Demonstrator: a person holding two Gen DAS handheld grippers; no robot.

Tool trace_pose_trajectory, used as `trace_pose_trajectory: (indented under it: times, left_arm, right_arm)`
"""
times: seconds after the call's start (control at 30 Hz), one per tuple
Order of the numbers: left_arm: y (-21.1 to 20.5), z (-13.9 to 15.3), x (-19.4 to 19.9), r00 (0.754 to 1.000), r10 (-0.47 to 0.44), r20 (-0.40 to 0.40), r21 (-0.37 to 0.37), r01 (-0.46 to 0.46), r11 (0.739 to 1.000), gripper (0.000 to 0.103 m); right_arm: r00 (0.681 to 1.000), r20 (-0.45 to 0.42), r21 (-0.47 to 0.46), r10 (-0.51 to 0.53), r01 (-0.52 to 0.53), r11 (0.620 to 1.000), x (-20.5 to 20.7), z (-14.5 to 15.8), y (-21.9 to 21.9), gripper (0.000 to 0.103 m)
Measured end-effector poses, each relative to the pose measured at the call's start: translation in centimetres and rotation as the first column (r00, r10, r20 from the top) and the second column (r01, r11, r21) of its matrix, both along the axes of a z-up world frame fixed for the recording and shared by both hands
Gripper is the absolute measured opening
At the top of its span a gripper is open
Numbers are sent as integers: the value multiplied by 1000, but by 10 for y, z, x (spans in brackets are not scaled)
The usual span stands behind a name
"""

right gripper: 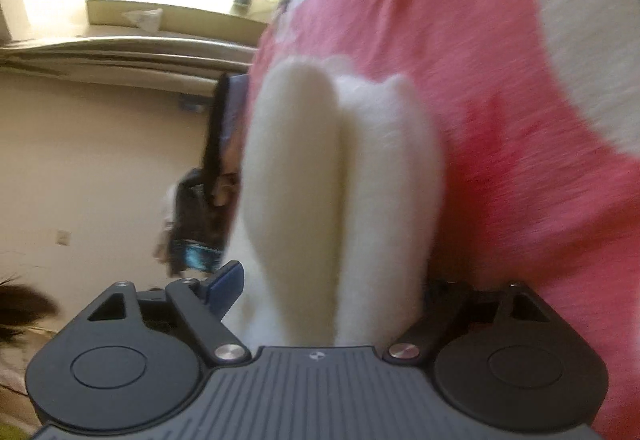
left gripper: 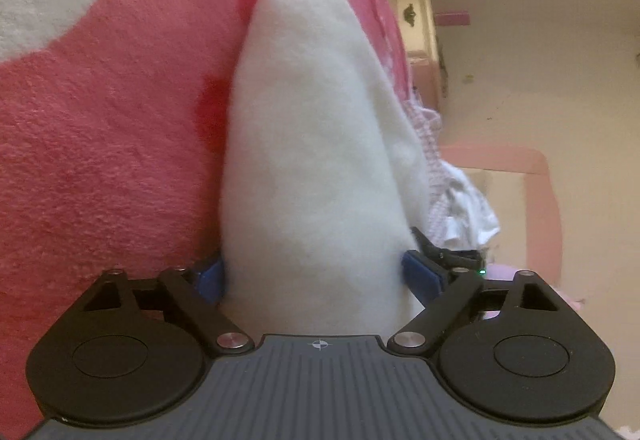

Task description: Fold clothes

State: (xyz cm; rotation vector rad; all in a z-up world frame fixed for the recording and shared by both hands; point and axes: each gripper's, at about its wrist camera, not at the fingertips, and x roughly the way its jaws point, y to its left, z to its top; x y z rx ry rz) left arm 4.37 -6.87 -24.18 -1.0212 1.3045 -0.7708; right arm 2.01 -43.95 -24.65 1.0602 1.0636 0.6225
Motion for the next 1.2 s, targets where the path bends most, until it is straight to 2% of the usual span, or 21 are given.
trace_pose_trajectory:
  times: [0.07,0.1,0.27,0.37,0.43,0.47,0.57,0.63,0.73,0.8,0.83,0.87,0.9,0.97,1.0,1.03,1.07,1.1,1.13,1.17,1.2]
  left_arm:
    - [17,7,4,999,29,-20,-47,-30,998,84]
    - [29,17,7,999,38,-8,-46,-39,998,84]
    - [96,66,26,995,65,79,53,-69,996,84]
    - [132,67,34,992,94,80,198,-108,974,90]
    - [149,54,37,991,134,-3,338,-125,933,90]
    - [159,49,35,987,159,-37,365,-135,921,90]
    - [185,60,15,974,227,-14,312,-211,926,90]
    - [198,74,-5,967,250,48,297,-253,921,91]
    - [207,94,-32,968,211,132,312,-243,918,91]
    - [206,105,-48,970,129,205,352,-196,915,91]
    - [200,110,-56,967,65,247,393,-162,905,91]
    - [192,115,-63,958,-8,285,443,-125,888,91]
    - [182,118,-71,944,-87,318,500,-89,862,91]
    - [156,122,-82,898,-243,367,624,-44,781,91]
    - [143,121,-87,870,-314,381,684,-37,728,89]
    - [128,120,-90,840,-378,389,741,-41,671,86]
    - [116,118,-92,814,-424,396,778,-52,626,84]
    - [108,115,-92,798,-447,404,798,-69,598,81]
    - [105,111,-89,799,-440,411,804,-89,588,75]
    - [105,107,-86,808,-419,414,803,-108,586,72]
    - [110,104,-82,823,-387,416,800,-128,586,66]
  right_arm:
    - [1000,3,48,10,-10,999,3,-1,4,86]
    - [1000,2,71,16,-16,997,5,-1,14,86]
    - [997,11,158,78,-79,984,22,6,87,86]
    - [993,-29,59,116,-114,992,41,-4,123,87]
    - [989,-60,0,134,-134,991,51,-12,139,87]
    - [988,-73,-13,139,-140,990,52,-16,140,87]
    - [989,-129,-23,68,-71,997,39,-7,118,90]
    - [990,-139,-68,-16,6,998,20,8,92,91]
    - [992,-48,-178,-114,103,979,-20,46,68,90]
    - [992,60,-252,-107,119,960,-48,80,74,86]
    - [988,114,-288,-100,129,949,-63,97,76,84]
    - [982,183,-355,-37,102,929,-72,109,95,82]
    - [966,251,-441,59,60,896,-79,118,121,82]
    - [898,352,-607,264,4,795,-92,136,174,81]
    - [847,382,-683,368,-9,730,-99,145,201,81]
    - [787,398,-754,470,-11,657,-105,154,228,81]
    - [719,400,-816,568,-3,578,-112,163,254,79]
    - [644,387,-869,660,15,494,-119,172,281,77]
    - [578,355,-910,735,36,412,-122,171,302,76]
    - [518,312,-942,796,59,331,-124,165,320,73]
    - [485,256,-965,836,82,248,-123,155,331,71]
